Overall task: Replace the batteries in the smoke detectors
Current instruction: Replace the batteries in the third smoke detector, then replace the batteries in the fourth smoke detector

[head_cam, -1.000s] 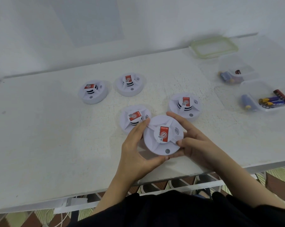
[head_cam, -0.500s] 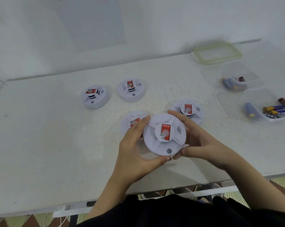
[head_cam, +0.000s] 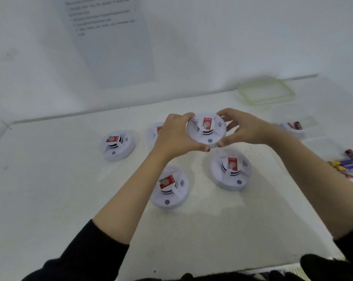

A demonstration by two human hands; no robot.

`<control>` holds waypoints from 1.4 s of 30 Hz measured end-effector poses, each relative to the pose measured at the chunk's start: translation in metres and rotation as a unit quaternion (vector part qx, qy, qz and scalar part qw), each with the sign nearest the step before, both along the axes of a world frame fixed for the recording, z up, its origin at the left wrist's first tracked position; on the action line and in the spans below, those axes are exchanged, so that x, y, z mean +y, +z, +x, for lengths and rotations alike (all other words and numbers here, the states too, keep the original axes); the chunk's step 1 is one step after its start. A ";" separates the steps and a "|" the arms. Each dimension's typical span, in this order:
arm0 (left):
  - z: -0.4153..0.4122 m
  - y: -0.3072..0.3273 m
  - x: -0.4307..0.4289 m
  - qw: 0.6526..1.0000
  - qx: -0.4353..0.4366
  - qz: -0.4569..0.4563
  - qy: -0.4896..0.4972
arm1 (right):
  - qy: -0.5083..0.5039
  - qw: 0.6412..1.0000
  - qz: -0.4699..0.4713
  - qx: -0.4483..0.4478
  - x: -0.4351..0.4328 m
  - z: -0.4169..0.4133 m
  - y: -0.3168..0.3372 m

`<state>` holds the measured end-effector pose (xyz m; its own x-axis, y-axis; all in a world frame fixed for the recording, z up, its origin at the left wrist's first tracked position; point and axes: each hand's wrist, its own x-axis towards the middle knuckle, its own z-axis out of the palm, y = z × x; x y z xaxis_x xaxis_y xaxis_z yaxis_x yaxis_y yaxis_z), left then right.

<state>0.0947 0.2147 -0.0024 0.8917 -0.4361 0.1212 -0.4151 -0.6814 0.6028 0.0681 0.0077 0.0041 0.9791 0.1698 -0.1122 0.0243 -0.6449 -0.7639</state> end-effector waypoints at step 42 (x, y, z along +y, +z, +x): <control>-0.072 -0.072 0.144 0.985 -0.026 -0.075 0.155 | 0.030 0.821 0.530 0.211 0.128 0.013 -0.010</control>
